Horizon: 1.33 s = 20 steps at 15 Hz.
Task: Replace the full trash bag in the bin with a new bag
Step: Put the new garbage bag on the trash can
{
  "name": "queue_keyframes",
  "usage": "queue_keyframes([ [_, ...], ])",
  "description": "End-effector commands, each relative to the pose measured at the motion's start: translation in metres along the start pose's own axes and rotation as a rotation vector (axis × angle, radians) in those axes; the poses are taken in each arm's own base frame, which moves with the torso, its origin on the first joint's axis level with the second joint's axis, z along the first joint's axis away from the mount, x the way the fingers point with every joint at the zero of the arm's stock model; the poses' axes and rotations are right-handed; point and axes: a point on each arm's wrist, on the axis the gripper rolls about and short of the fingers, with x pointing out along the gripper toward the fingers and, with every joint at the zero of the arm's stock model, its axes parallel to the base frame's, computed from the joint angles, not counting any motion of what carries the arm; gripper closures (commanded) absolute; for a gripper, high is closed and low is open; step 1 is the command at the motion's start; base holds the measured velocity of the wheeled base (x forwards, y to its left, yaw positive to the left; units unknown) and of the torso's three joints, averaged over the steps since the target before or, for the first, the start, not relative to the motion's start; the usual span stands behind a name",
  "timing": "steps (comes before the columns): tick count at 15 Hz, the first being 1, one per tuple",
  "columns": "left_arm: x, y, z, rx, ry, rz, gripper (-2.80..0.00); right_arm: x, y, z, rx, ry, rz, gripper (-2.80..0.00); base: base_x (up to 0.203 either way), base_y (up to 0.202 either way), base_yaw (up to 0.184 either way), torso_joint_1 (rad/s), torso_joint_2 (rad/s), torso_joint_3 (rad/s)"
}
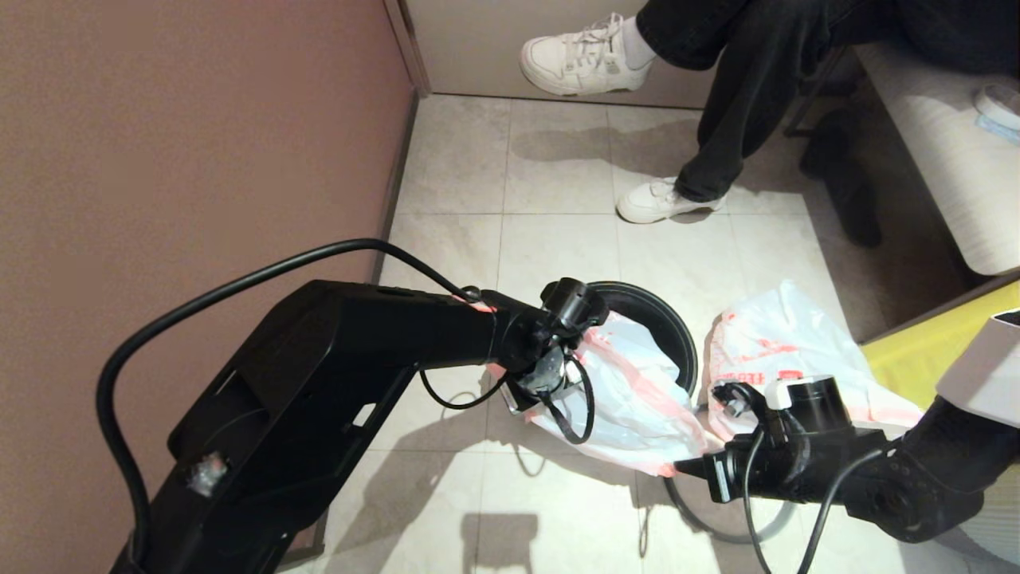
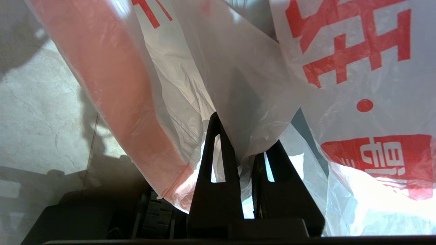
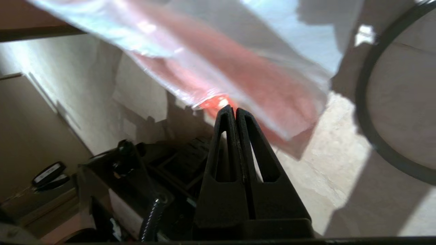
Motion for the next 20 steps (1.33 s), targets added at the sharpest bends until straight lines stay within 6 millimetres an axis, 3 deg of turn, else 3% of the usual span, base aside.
queue_keyframes([
  [1,0.001,0.001,-0.001,-0.003,0.002,0.006,0.0,0.004,-0.007,0.001,0.005,-0.017,-0.022,0.0,0.0,0.0,0.0,0.0,0.0,0.0],
  [4,-0.001,0.0,-0.004,0.004,0.009,0.007,0.0,0.002,-0.018,0.01,0.001,-0.105,-0.103,0.0,0.0,0.0,0.0,0.0,0.0,0.0],
  [8,-0.003,-0.004,-0.01,0.014,0.016,-0.004,0.0,0.014,-0.022,0.019,0.035,-0.228,-0.155,0.0,0.0,0.0,0.0,0.0,0.0,0.0],
  [15,-0.01,-0.008,-0.018,0.042,0.036,-0.008,0.0,0.02,-0.019,0.021,0.04,-0.236,-0.175,0.0,0.0,0.0,0.0,0.0,0.0,0.0],
  [20,-0.008,-0.001,-0.034,0.09,0.109,0.043,0.0,0.012,-0.039,0.041,0.118,-0.343,-0.264,0.0,0.0,0.0,0.0,0.0,0.0,0.0],
])
